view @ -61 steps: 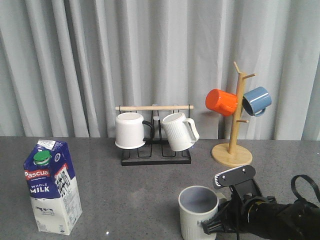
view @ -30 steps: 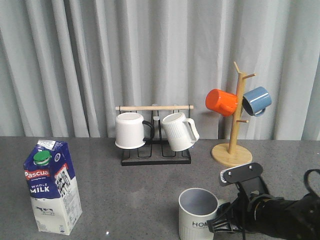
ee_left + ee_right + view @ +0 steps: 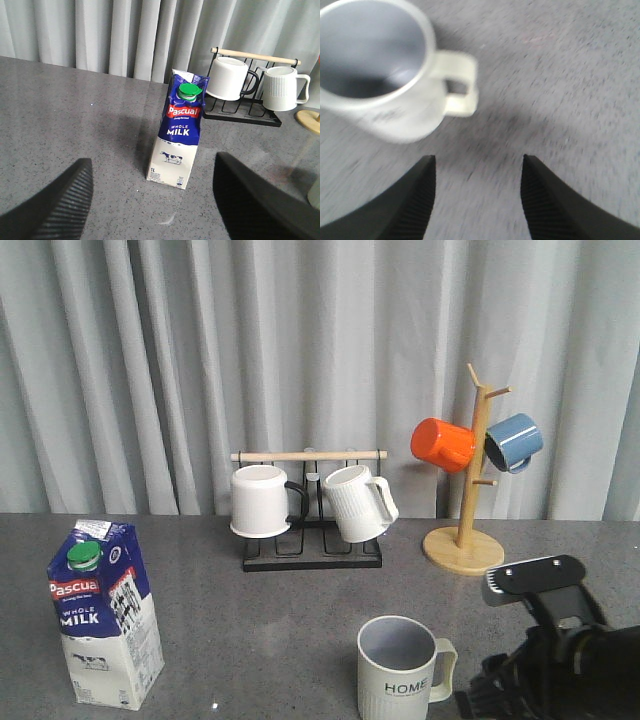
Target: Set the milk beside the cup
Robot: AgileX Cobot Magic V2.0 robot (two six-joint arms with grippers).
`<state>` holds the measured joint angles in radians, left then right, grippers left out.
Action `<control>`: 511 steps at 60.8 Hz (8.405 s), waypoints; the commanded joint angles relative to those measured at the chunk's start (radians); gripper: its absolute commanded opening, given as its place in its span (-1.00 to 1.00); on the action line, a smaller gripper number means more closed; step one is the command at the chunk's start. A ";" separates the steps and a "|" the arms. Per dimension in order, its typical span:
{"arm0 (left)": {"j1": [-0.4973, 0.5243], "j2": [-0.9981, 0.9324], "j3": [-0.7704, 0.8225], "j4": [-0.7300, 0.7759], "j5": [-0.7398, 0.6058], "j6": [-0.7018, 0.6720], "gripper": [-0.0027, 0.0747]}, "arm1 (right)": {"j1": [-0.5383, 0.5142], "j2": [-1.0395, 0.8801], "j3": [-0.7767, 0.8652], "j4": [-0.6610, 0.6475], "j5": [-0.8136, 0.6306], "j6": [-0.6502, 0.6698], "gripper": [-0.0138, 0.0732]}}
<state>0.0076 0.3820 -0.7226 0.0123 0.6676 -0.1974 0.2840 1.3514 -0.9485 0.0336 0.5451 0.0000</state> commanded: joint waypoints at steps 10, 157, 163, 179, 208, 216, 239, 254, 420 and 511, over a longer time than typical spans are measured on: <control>0.000 0.015 -0.028 -0.012 -0.043 0.000 0.36 | 0.000 -0.348 0.059 0.313 0.196 -0.329 -0.25; -0.026 1.367 -1.225 -0.305 0.580 0.409 0.47 | -0.002 -0.975 0.482 0.174 0.245 -0.307 -0.69; -0.031 1.382 -1.225 -0.299 0.580 0.409 0.47 | -0.002 -0.975 0.482 0.174 0.245 -0.307 -0.69; -0.031 1.422 -1.225 -0.299 0.580 0.407 0.47 | -0.002 -0.975 0.482 0.174 0.245 -0.303 -0.69; -0.030 1.470 -1.225 -0.292 0.580 0.407 0.27 | -0.002 -0.975 0.482 0.174 0.245 -0.300 -0.69; -0.030 1.470 -1.225 -0.292 0.580 0.407 0.03 | -0.002 -0.975 0.482 0.174 0.245 -0.300 -0.69; -0.030 1.450 -1.229 -0.432 0.580 0.410 -0.67 | -0.002 -0.975 0.482 0.174 0.245 -0.299 -0.69; -0.035 1.428 -1.286 -0.752 0.536 0.473 -0.77 | -0.002 -0.975 0.482 0.174 0.245 -0.299 -0.69; -0.438 1.413 -1.559 -0.378 0.581 0.240 0.40 | -0.002 -0.975 0.482 0.175 0.244 -0.286 -0.69; -0.438 0.174 -0.544 -0.065 0.523 0.197 -0.95 | -0.002 -0.975 0.482 0.029 0.081 -0.027 -0.69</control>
<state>-0.4271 0.5655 -1.2709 -0.0753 1.2794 -0.0059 0.2840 0.3682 -0.4403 0.0676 0.6910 -0.0291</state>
